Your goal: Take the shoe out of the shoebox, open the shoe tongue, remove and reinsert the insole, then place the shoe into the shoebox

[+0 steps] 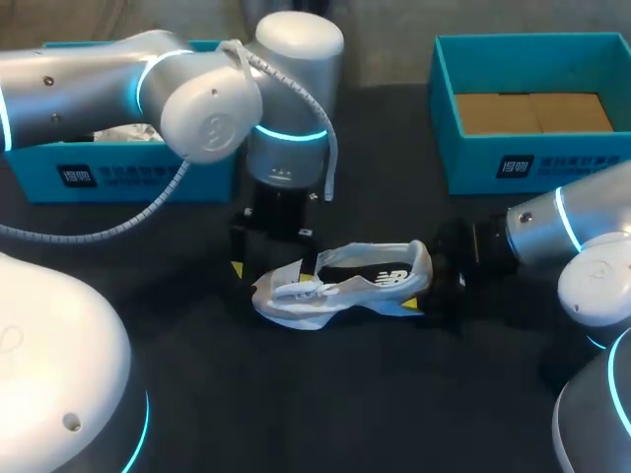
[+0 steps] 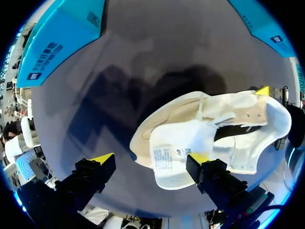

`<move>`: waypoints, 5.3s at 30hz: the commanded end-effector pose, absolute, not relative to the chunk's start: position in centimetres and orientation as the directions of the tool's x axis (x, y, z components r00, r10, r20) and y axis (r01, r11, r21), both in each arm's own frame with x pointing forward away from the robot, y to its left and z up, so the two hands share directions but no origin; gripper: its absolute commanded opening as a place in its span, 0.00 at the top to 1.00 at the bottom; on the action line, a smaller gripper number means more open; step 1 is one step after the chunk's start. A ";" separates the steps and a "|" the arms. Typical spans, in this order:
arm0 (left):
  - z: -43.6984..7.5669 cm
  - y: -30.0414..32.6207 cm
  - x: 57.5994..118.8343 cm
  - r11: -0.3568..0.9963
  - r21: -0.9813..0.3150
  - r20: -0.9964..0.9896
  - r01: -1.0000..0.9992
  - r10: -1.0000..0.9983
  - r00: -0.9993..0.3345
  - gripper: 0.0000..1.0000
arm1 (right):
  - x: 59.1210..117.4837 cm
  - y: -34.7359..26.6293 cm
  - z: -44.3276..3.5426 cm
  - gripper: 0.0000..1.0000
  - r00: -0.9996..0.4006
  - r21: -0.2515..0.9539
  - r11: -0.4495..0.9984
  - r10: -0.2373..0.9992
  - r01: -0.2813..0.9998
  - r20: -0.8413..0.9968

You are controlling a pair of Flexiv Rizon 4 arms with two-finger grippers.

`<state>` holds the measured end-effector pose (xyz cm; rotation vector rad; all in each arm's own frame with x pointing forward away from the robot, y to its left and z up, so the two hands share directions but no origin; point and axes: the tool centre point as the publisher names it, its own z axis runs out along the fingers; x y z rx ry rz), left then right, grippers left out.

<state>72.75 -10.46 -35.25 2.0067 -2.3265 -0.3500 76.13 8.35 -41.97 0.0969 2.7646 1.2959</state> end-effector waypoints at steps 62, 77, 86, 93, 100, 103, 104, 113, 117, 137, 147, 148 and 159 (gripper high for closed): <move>-24.4 -16.1 74.1 0.971 -0.181 0.018 -0.157 -0.156 -0.988 1.00 | 76.2 8.5 -41.9 1.00 -0.994 0.769 0.639 0.094 0.021 -0.052; -25.8 -22.5 73.4 0.980 -0.198 0.004 -0.029 -0.029 -1.000 1.00 | 76.2 8.5 -41.9 1.00 -0.994 0.769 0.639 0.094 0.021 -0.052; -28.7 -24.0 73.8 0.983 -0.182 0.025 -0.019 -0.015 -1.000 1.00 | 76.2 8.5 -41.9 1.00 -0.994 0.769 0.639 0.094 0.021 -0.052; -31.1 -24.5 73.7 0.985 -0.170 0.069 0.009 0.021 -0.997 1.00 | 76.2 8.5 -41.9 1.00 -0.994 0.769 0.639 0.094 0.021 -0.052; -33.2 -24.6 73.7 0.989 -0.145 0.089 0.035 0.048 -0.995 1.00 | 76.2 8.5 -41.9 1.00 -0.994 0.769 0.639 0.094 0.021 -0.052; -33.9 -24.8 73.9 0.989 -0.141 0.119 0.039 0.057 -0.991 1.00 | 76.2 8.5 -41.9 1.00 -0.994 0.769 0.639 0.094 0.021 -0.052; -34.2 -24.9 73.9 0.990 -0.134 0.121 0.045 0.061 -0.991 1.00 | 76.2 8.5 -41.9 1.00 -0.994 0.769 0.639 0.094 0.021 -0.052; -36.1 -25.7 73.9 0.992 -0.101 0.168 0.075 0.091 -0.982 1.00 | 76.2 8.5 -41.9 1.00 -0.994 0.769 0.639 0.094 0.021 -0.052; -36.5 -25.7 73.6 0.991 -0.093 0.182 0.093 0.108 -0.977 1.00 | 76.2 8.5 -41.9 1.00 -0.994 0.769 0.639 0.094 0.021 -0.052; -39.0 -25.2 72.2 0.983 -0.086 0.286 0.160 0.179 -0.941 1.00 | 76.2 8.5 -41.9 1.00 -0.994 0.769 0.639 0.094 0.021 -0.052; -39.8 -25.3 71.9 0.984 -0.069 0.268 0.166 0.179 -0.947 0.67 | 76.2 8.5 -41.9 1.00 -0.994 0.769 0.639 0.094 0.021 -0.052; -40.1 -25.4 72.0 0.985 -0.061 0.253 0.164 0.174 -0.952 0.65 | 76.2 8.5 -41.9 1.00 -0.994 0.769 0.639 0.094 0.021 -0.052; -41.5 -25.2 73.4 0.991 -0.061 0.159 0.118 0.126 -0.979 0.62 | 76.2 8.5 -41.9 1.00 -0.994 0.769 0.639 0.094 0.021 -0.052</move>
